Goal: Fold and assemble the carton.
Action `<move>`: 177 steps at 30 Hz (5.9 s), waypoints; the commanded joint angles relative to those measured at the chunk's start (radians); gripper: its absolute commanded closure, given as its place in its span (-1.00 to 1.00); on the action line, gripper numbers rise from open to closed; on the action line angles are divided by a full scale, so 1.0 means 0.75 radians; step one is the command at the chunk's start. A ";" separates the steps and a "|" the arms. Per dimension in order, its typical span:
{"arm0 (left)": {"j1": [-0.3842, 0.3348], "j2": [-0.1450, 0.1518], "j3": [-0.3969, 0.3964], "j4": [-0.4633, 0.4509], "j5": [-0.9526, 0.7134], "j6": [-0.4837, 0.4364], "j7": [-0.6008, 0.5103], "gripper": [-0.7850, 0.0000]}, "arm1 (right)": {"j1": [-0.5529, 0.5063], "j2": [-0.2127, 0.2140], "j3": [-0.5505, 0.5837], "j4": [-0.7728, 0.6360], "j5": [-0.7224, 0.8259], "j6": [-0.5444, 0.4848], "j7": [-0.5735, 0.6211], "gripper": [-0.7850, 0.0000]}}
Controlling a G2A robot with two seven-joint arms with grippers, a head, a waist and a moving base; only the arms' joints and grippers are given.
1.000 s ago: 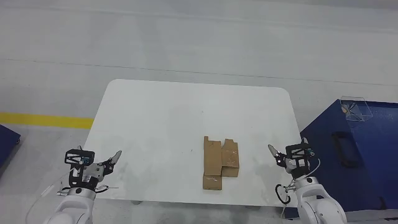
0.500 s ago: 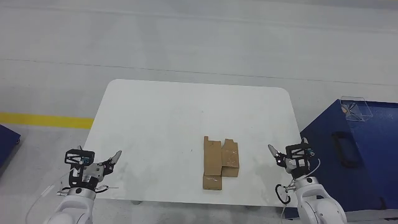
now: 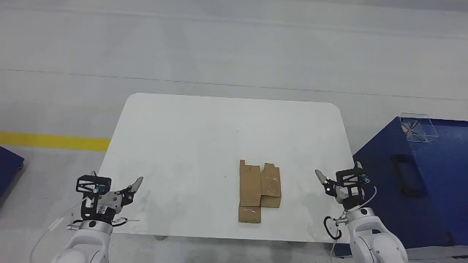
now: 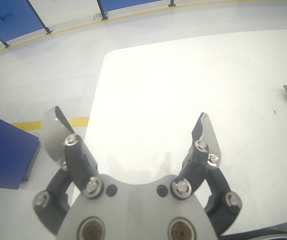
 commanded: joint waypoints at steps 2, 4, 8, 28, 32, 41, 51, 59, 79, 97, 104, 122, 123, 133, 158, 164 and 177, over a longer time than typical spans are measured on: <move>0.000 0.000 0.000 0.000 0.000 0.000 0.000 -1.00 | 0.000 0.000 0.000 0.000 0.000 0.000 0.000 -1.00; 0.000 0.000 0.000 0.000 0.000 0.000 0.000 -1.00 | 0.000 0.000 0.000 0.000 0.000 0.000 0.000 -1.00; 0.000 0.000 0.000 0.000 0.000 0.000 0.000 -1.00 | 0.000 0.000 0.000 0.000 0.000 0.000 0.000 -1.00; 0.000 0.000 0.000 0.000 0.000 0.000 0.000 -1.00 | 0.764 0.031 -0.027 0.808 1.956 -0.178 1.658 -1.00; 0.000 0.000 0.000 0.000 0.000 0.000 0.000 -1.00 | 0.764 0.031 -0.027 0.808 1.956 -0.178 1.658 -1.00; -0.139 -0.034 0.247 -0.112 -0.751 -0.291 -0.402 -1.00 | 0.815 0.027 -0.085 0.912 2.010 -0.235 1.661 -1.00; -0.369 -0.069 0.445 0.012 -1.272 -0.262 -0.694 -1.00 | 0.884 0.014 -0.166 1.020 2.027 -0.329 1.651 -1.00; -0.447 -0.085 0.520 0.121 -1.431 -0.249 -0.756 -1.00 | 0.843 0.018 -0.231 0.957 1.779 -0.367 1.457 -1.00; -0.912 -0.235 0.959 0.781 -1.690 -0.229 -0.685 -1.00 | 1.059 -0.039 -0.503 1.373 1.801 -0.578 1.512 -1.00; -0.945 -0.277 0.993 0.930 -1.787 -0.322 -0.685 -1.00 | 1.184 -0.125 -0.666 1.595 1.953 -0.684 1.471 1.00; -0.894 -0.254 0.900 0.884 -1.810 -0.364 -0.668 -1.00 | 1.207 -0.130 -0.672 1.652 1.993 -0.689 1.494 1.00; -0.757 -0.213 0.735 0.773 -1.905 -0.454 -0.620 -1.00 | 1.012 0.007 -0.253 0.755 2.526 -0.574 1.853 1.00; -0.757 -0.213 0.735 0.773 -1.905 -0.454 -0.620 -1.00 | 0.962 0.017 -0.210 0.639 2.550 -0.560 1.857 1.00; -0.757 -0.213 0.735 0.773 -1.905 -0.454 -0.620 -1.00 | 0.677 0.035 -0.134 -0.176 2.452 -0.563 1.611 1.00; -0.757 -0.213 0.735 0.773 -1.905 -0.454 -0.620 -1.00 | 0.683 -0.057 -0.611 0.274 4.379 0.683 1.737 1.00; -0.757 -0.213 0.735 0.773 -1.905 -0.454 -0.620 -1.00 | 0.677 -0.119 -0.939 0.224 5.070 1.109 1.318 1.00; -0.757 -0.213 0.735 0.773 -1.905 -0.454 -0.620 -1.00 | 0.645 -0.164 -0.745 0.195 4.524 0.938 1.425 1.00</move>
